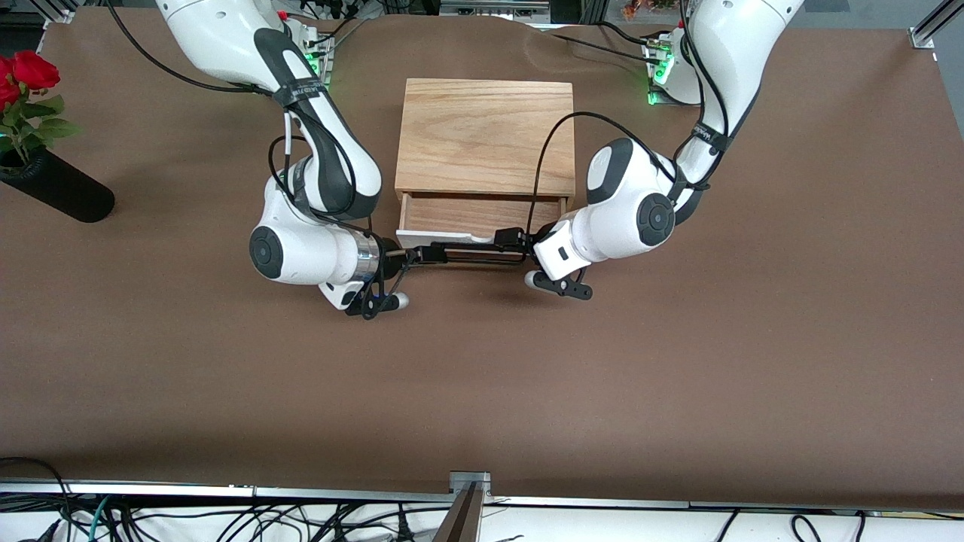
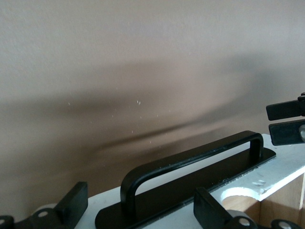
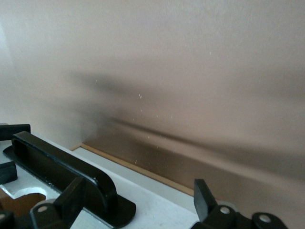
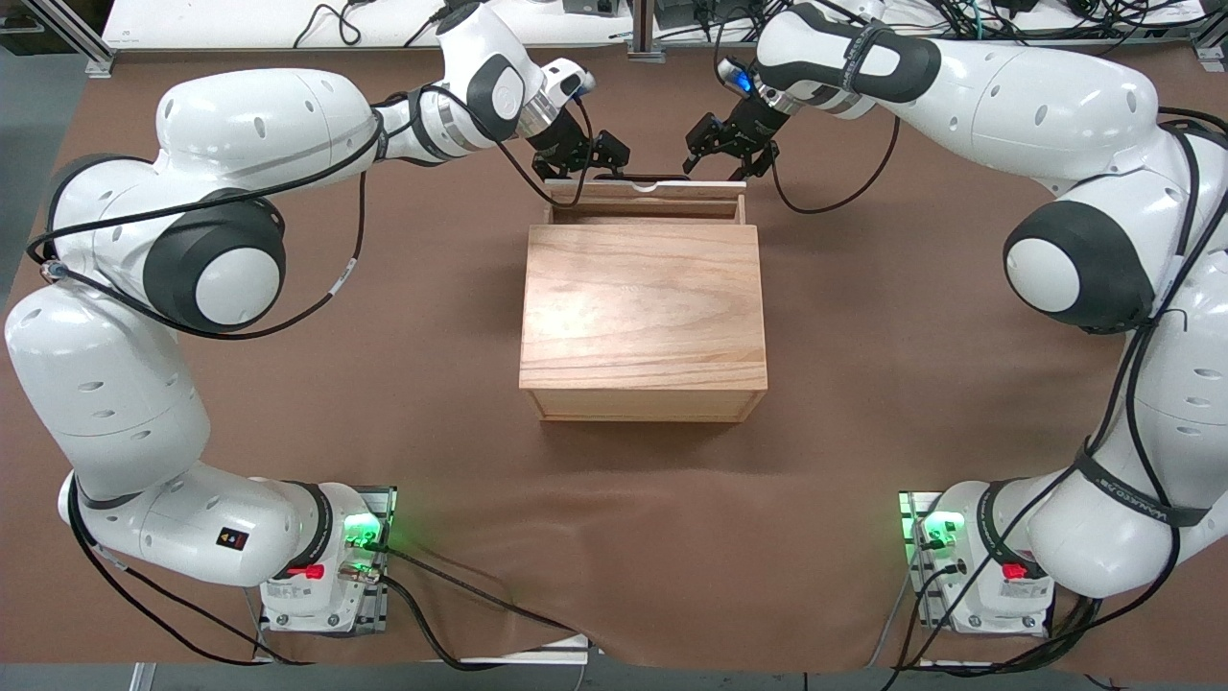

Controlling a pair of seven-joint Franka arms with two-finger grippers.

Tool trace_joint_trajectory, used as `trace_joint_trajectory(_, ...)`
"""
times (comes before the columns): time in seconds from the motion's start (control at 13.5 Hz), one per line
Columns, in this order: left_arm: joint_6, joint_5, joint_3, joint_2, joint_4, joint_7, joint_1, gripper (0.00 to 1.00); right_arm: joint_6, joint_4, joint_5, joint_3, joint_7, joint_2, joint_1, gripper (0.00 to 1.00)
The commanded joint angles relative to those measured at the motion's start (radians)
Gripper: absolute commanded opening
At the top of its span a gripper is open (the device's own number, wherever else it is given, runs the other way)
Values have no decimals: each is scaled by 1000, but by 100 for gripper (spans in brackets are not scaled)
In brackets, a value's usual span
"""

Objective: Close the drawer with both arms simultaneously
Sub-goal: 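Push the drawer front into the box with both grippers together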

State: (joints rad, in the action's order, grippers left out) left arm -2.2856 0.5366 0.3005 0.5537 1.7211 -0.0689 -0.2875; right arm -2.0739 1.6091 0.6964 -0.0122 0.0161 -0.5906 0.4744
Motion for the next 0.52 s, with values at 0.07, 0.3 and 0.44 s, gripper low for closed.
trace_joint_trajectory(0.07, 106, 23, 15, -43, 58, 15, 5, 100, 1, 87, 17, 14, 7, 81, 3, 100)
trace_joint_trajectory(0.3, 188, 23, 15, -52, 58, 15, 10, 100, -17, 152, 20, 49, 7, 118, 3, 100)
trace_joint_trajectory(0.44, 210, 23, 15, -55, 58, 15, 11, 100, -29, 201, 21, 55, 1, 135, 3, 100)
